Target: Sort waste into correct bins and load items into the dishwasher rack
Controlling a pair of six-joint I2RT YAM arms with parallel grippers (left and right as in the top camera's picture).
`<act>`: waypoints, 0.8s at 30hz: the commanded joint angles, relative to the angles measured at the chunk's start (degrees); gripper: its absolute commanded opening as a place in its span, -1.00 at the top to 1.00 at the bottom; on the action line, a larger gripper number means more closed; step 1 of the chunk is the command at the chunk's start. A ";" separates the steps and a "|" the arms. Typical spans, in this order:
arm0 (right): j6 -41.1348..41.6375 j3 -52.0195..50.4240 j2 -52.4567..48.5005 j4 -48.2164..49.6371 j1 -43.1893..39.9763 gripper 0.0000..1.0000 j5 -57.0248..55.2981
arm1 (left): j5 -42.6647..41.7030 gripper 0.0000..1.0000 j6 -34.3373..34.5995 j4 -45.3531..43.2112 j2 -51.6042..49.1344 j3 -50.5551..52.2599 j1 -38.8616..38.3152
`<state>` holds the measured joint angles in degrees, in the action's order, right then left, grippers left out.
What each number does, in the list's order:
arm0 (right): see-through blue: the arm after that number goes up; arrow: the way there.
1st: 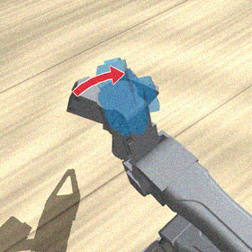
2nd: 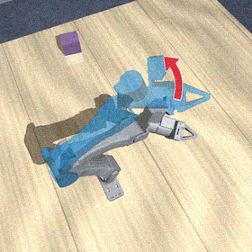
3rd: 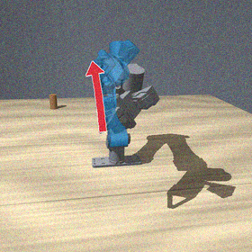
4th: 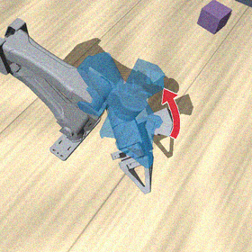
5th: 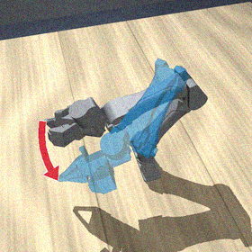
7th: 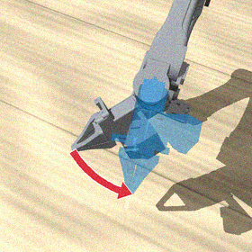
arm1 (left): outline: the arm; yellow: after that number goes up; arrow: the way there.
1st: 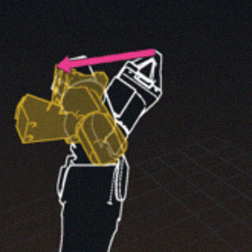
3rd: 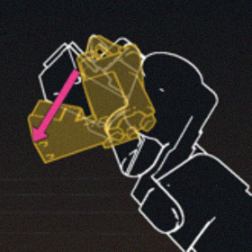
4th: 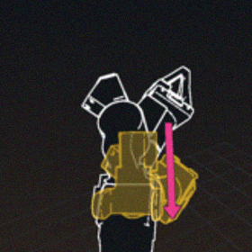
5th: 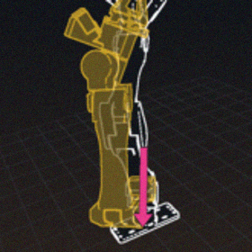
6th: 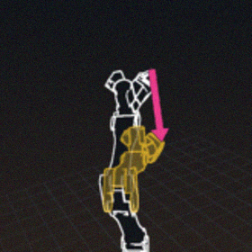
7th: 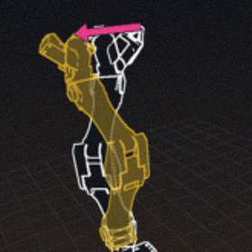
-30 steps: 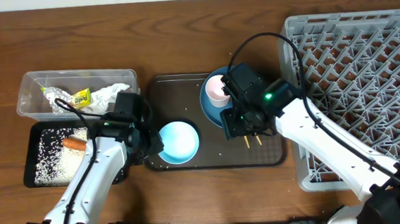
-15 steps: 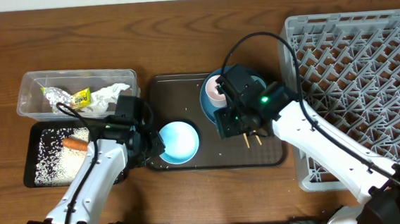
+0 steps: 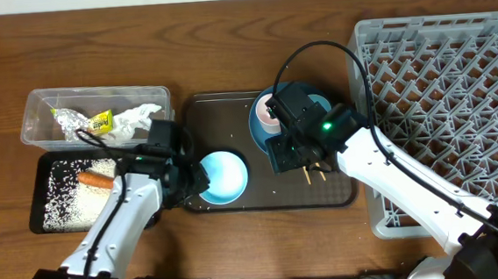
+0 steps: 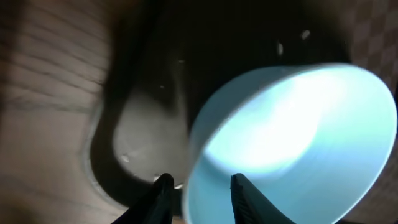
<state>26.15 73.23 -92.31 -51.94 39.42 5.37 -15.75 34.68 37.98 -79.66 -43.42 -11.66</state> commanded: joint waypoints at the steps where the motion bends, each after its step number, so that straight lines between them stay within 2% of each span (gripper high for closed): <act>1: 0.61 0.33 -0.09 0.90 0.37 -0.18 -0.87 | -0.28 0.34 0.66 -1.03 -1.16 0.85 -2.62; 11: 2.56 -1.09 -1.57 6.93 1.42 -0.22 -0.90 | -0.07 0.33 1.64 -2.12 -1.31 0.83 -5.03; 24: 2.58 -1.09 -12.24 12.98 6.38 -0.17 -0.87 | 0.44 0.31 0.98 -2.29 -1.31 0.83 -5.03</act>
<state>28.10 72.58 -103.11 -39.38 44.97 4.84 -16.14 36.01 35.70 -80.53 -43.38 -16.58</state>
